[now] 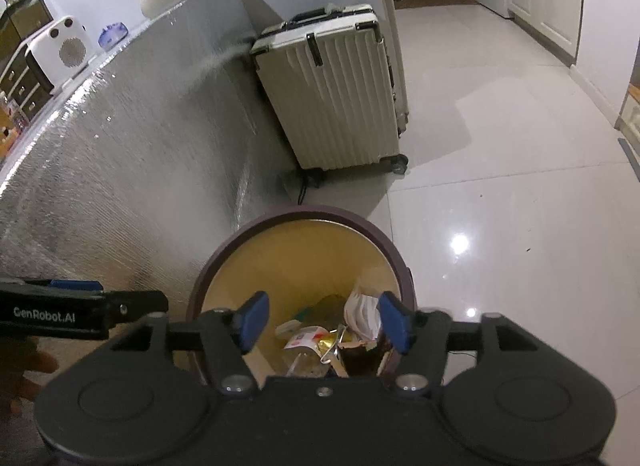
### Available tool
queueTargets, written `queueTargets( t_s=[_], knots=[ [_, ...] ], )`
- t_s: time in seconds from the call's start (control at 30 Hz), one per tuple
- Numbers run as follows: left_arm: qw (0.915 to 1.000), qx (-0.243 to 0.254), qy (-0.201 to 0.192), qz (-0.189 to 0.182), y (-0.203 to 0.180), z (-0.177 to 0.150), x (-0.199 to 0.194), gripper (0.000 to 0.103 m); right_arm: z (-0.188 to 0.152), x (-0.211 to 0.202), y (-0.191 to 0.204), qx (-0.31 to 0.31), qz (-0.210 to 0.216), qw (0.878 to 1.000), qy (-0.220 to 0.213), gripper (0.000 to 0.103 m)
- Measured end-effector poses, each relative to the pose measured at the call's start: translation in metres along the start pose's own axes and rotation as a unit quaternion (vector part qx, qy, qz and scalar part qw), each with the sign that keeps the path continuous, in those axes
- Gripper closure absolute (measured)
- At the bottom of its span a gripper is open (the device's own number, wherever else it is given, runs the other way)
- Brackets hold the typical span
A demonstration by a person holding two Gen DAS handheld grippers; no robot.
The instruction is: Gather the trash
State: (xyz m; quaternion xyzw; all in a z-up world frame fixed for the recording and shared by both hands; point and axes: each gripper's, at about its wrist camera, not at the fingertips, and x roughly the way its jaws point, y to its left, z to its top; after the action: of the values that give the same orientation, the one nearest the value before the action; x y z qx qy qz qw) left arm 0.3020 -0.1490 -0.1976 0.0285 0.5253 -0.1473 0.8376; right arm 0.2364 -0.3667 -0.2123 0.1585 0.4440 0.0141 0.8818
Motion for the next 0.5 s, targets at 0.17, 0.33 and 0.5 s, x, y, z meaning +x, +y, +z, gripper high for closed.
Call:
queueTargets(
  t_s=[0.17, 0.33, 0.5],
  knots=[
    [0.9997, 0.002, -0.023, -0.007, -0.002, -0.009, -0.023, 0.000, -0.006, -0.024, 0.003, -0.004, -0.009, 1.000, -0.019, 0.027],
    [0.9988, -0.005, -0.041, -0.024, -0.003, -0.018, -0.045, 0.000, -0.011, -0.051, 0.007, -0.005, -0.023, 0.999, -0.048, 0.017],
    [0.9971, 0.006, -0.071, -0.029, -0.008, -0.025, -0.074, 0.000, -0.013, -0.082, 0.010, 0.002, -0.025, 0.997, -0.078, 0.006]
  ],
)
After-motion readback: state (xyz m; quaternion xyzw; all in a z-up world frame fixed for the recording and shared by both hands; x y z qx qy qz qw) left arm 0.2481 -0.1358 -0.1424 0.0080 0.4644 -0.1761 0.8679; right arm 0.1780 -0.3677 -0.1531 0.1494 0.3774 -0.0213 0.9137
